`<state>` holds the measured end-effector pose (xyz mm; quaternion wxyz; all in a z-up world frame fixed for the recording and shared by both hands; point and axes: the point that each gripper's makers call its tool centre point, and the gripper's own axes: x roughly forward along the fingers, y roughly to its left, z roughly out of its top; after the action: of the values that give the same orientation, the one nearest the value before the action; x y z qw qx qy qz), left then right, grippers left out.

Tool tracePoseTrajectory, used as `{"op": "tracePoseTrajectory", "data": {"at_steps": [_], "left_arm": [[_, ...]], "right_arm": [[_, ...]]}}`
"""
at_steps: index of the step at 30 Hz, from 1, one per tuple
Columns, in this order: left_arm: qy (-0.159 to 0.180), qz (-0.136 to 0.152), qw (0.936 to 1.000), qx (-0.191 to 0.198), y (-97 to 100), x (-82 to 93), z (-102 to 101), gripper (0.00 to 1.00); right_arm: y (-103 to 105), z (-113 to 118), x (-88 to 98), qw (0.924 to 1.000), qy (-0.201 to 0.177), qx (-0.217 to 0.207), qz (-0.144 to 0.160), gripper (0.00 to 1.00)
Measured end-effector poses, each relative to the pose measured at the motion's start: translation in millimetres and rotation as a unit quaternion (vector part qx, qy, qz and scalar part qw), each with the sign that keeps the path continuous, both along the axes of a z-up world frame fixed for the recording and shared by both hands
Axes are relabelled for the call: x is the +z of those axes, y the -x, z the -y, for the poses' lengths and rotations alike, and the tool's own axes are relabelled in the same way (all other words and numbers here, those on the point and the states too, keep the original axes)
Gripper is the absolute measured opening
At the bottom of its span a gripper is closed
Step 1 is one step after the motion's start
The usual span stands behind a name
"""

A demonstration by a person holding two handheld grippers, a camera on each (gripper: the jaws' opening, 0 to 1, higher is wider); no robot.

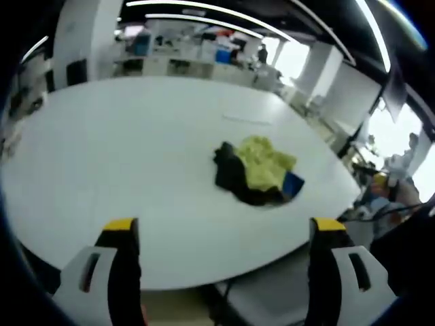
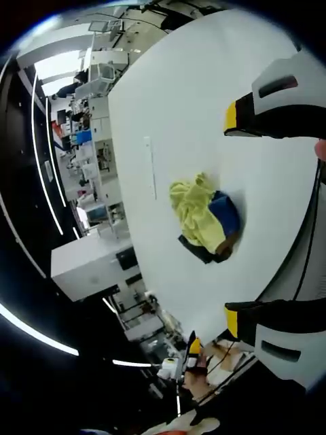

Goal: Fold the garment on the visible template until the final outline fits inside the template.

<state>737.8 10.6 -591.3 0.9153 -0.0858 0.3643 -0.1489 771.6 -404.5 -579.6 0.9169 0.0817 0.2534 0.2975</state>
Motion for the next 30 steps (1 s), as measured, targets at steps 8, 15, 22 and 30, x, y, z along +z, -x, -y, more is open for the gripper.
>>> {"op": "tracePoseTrajectory", "data": {"at_steps": [8, 15, 22, 30], "left_arm": [[0.002, 0.000, 1.0000, 0.000, -0.5, 0.0, 0.6, 0.99], [0.001, -0.003, 1.0000, -0.001, 0.6, -2.0, 0.0, 0.99], [0.000, -0.005, 1.0000, -0.002, 0.5, -2.7, -0.5, 0.99], [-0.001, -0.005, 1.0000, -0.004, -0.4, -2.8, 0.3, 0.99]], "right_arm": [[-0.3, 0.6, 0.1, 1.0000, 0.000, -0.002, -0.001, 1.00], [0.3, 0.1, -2.3, 1.0000, 0.001, 0.000, -0.004, 1.00], [-0.2, -1.2, -2.7, 1.0000, 0.001, 0.002, -0.004, 1.00], [-0.5, -1.2, -3.1, 1.0000, 0.002, 0.003, -0.005, 1.00]]}}
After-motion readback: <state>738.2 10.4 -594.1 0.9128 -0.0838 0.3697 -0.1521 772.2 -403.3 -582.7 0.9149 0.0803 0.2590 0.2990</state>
